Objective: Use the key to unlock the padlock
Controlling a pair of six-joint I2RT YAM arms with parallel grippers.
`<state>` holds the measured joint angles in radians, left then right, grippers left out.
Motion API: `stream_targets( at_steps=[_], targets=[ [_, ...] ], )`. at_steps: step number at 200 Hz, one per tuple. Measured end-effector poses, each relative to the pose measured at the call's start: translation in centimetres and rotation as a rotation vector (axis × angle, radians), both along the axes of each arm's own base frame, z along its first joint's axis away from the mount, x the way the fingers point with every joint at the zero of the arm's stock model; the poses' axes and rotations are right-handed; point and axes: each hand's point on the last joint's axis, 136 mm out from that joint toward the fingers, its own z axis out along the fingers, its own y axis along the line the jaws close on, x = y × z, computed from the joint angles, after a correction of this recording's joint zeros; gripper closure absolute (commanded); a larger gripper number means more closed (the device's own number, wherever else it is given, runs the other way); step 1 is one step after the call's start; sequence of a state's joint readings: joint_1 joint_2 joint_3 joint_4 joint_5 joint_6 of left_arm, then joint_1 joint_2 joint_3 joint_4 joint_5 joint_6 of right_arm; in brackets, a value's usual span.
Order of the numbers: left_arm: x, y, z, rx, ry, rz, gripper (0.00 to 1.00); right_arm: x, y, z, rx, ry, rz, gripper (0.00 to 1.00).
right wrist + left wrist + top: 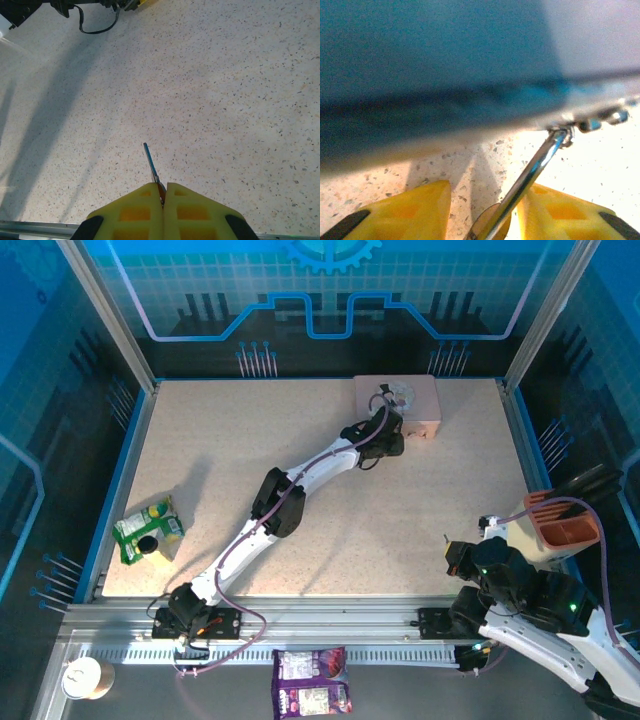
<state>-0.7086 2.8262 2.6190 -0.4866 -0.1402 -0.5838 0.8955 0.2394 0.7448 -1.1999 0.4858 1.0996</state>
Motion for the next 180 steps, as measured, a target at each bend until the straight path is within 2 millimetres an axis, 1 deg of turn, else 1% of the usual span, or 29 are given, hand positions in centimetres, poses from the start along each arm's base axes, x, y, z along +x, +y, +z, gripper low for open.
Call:
stream_targets(
  at_steps=[33,50,59,74,90,115,142,180],
  targets=[
    [-0.3,0.3,0.0,0.0,-0.006,0.006,0.77,0.1,0.2,-0.5,-0.001,0.008,0.001,1.0],
    [-0.6,0.6,0.5,-0.003,-0.013,0.011,0.83,0.1,0.5,-1.0,-0.005,0.02,0.007,1.0],
    [-0.8,0.9,0.7,0.002,-0.016,0.014,0.85,0.1,0.7,-1.1,-0.004,0.025,0.012,1.0],
    [-1.4,1.9,0.9,0.016,-0.011,0.03,0.87,0.3,1.2,-1.3,0.005,0.029,0.021,1.0],
    [-2.2,3.3,0.9,0.032,-0.007,0.047,0.88,0.4,1.8,-1.6,0.018,0.034,0.034,1.0],
    [-3.8,6.1,0.9,0.044,0.012,0.07,0.88,0.5,2.5,-1.9,0.033,0.039,0.052,1.0],
    [-5.3,9.8,0.9,0.056,0.026,0.104,0.88,0.8,3.4,-2.5,0.037,0.052,0.07,1.0],
    [-8.1,15.1,0.7,0.07,0.046,0.15,0.88,1.7,5.5,-3.8,0.035,0.08,0.102,1.0]
  ],
)
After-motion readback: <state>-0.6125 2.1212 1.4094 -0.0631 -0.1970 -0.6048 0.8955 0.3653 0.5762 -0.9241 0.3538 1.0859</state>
